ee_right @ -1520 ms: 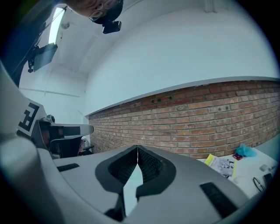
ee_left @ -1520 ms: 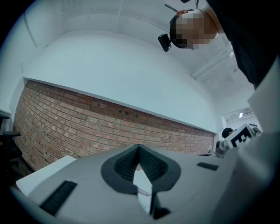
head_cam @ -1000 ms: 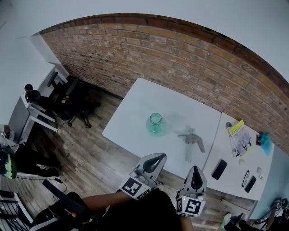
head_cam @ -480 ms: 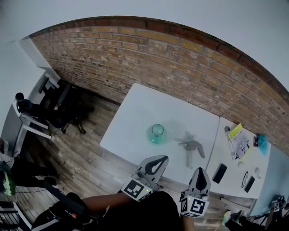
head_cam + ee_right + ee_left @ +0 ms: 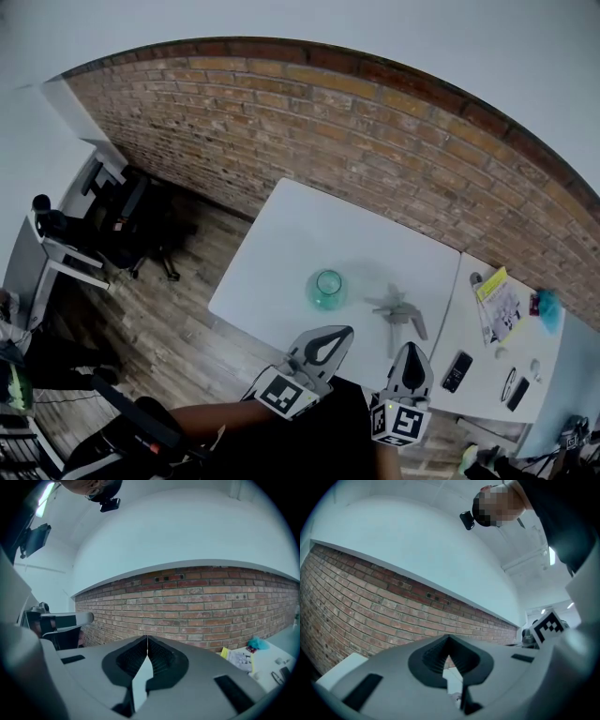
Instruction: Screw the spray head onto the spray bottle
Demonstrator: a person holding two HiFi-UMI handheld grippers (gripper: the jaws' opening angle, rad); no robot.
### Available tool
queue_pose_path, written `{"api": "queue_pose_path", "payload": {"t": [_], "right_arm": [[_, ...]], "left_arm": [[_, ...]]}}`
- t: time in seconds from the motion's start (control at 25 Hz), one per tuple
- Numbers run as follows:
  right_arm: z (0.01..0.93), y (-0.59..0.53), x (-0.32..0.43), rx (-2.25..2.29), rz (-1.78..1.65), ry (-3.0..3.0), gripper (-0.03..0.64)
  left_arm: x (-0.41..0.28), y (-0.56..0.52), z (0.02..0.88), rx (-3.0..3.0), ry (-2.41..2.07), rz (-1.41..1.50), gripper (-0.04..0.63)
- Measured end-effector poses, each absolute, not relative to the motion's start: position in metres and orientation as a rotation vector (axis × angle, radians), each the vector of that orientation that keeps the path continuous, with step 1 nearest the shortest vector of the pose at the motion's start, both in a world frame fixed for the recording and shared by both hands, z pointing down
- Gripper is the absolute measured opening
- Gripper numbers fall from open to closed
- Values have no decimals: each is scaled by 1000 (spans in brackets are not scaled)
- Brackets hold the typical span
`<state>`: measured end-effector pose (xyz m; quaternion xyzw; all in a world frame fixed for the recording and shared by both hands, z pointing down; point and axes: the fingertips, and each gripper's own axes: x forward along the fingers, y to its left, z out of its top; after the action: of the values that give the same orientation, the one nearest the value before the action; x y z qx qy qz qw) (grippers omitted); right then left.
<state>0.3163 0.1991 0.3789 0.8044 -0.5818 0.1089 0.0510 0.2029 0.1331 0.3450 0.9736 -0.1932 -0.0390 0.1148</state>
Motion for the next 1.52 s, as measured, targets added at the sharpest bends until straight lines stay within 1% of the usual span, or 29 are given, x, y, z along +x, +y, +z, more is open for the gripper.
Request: {"api": "queue_pose_path", "payload": {"t": [0.08, 0.36, 0.68, 0.72, 0.8, 0.88, 1.08, 1.52], "right_arm": [[388, 193, 330, 2441, 407, -1783, 8], [420, 167, 365, 2293, 503, -1784, 9], [467, 142, 390, 2174, 675, -1793, 11], [472, 140, 394, 2163, 699, -1796, 14], [486, 135, 400, 2120, 745, -1801, 48], [500, 130, 408, 2072, 779, -1797, 89], [532, 119, 430, 2005, 797, -1760, 91], [602, 105, 442, 1836, 886, -1662, 92]], "left_arm": [[213, 129, 344, 2855, -566, -120, 0], [240, 115, 340, 2853, -626, -126, 0], [262, 93, 341, 2836, -712, -125, 0], [264, 92, 341, 2833, -713, -129, 0], [267, 90, 342, 2830, -728, -128, 0], [268, 85, 343, 2826, -769, -123, 0], [266, 72, 345, 2826, -885, -97, 0], [246, 59, 352, 2786, -1046, -55, 0]]}}
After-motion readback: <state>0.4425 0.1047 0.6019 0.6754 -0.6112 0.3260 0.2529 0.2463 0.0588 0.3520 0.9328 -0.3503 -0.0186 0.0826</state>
